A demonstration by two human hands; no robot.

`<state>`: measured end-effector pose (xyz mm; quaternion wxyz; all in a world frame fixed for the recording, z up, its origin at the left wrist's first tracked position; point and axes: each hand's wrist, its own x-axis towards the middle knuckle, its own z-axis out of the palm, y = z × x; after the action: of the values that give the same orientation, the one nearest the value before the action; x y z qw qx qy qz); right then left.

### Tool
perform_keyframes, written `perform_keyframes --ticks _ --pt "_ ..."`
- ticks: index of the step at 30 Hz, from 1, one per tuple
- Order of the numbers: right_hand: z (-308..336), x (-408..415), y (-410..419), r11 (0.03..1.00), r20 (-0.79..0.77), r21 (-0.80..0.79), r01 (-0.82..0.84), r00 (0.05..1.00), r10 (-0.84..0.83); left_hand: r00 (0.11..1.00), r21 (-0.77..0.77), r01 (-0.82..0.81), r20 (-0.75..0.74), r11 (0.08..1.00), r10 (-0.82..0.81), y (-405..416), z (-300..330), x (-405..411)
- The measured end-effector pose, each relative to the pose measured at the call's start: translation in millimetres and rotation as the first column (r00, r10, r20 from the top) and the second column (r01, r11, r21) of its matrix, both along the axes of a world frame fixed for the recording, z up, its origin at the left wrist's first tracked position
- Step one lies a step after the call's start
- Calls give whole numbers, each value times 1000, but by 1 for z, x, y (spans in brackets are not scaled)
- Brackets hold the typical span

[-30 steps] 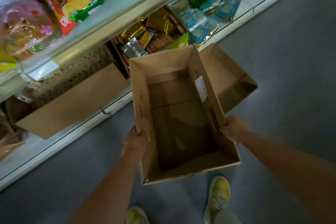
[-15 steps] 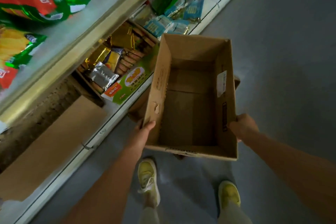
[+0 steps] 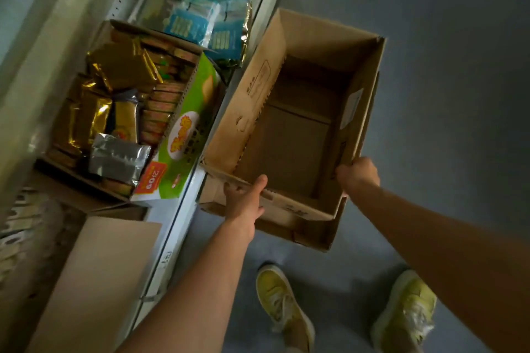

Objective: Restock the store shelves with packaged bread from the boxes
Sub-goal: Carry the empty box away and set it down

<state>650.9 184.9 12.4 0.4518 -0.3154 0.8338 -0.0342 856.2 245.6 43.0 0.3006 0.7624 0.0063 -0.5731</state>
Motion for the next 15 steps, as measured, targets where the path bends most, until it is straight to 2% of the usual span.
perform_keyframes --ticks 4,7,11,13,15 --pt "-33 10 4 998 21 -10 69 997 -69 990 68 73 -123 995 -64 2 -27 -18" --pt "-54 7 11 997 64 3 75 995 -75 987 153 66 -154 986 -42 8 -47 -32" --pt "-68 -10 35 997 260 -3 72 963 -69 990 217 -9 -138 976 40 23 -70 -45" --pt "-70 -19 50 991 377 -44 128 921 -102 992 189 -27 -118 982 50 31 -80 -52" --pt "-79 -28 66 976 409 -103 194 902 -136 992 165 -34 -112 986 53 38 -90 -61"
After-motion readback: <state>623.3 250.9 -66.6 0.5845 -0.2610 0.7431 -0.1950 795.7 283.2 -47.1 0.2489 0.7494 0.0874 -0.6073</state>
